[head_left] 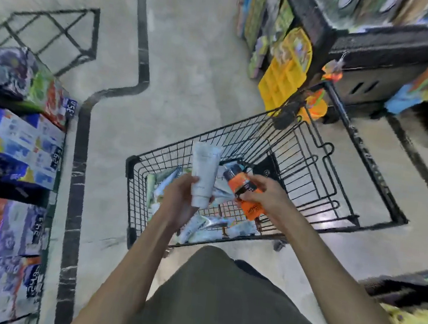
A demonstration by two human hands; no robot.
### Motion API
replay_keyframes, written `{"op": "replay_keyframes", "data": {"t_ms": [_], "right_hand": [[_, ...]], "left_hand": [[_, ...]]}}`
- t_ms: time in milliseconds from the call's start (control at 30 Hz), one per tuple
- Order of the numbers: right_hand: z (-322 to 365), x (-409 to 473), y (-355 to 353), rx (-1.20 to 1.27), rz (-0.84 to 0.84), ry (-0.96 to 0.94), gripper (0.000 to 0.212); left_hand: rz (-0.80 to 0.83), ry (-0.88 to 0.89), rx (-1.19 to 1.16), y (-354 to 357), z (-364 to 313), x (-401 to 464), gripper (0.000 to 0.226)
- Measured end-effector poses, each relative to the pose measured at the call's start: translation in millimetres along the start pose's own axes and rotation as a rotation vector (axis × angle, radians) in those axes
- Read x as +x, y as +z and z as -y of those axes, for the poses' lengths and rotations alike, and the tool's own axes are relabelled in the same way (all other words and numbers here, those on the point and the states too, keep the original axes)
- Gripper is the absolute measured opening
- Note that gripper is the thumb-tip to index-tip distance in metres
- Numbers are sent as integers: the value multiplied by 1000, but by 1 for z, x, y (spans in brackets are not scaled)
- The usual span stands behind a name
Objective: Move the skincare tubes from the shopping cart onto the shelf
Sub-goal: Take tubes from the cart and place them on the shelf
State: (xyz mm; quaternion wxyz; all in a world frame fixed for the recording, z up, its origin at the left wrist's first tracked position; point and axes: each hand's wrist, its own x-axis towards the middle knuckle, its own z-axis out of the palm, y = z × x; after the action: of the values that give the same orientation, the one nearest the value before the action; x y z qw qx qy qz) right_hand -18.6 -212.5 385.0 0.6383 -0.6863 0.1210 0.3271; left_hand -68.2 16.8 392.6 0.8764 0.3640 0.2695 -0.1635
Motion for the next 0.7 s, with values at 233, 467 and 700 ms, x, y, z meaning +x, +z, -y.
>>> {"op": "replay_keyframes", "data": {"t_ms": [233,467,700], "right_hand": [[-40,-77,13,260,-335,-117,50],[-82,-178,26,634,-551,-280,15],[-135,-268,22,1018,-705,-417,22]], "left_hand": [[100,25,246,-1,6,-34,61],[265,25,545,14,38,-72,45],[437,-101,586,62,110,-111,44]]}}
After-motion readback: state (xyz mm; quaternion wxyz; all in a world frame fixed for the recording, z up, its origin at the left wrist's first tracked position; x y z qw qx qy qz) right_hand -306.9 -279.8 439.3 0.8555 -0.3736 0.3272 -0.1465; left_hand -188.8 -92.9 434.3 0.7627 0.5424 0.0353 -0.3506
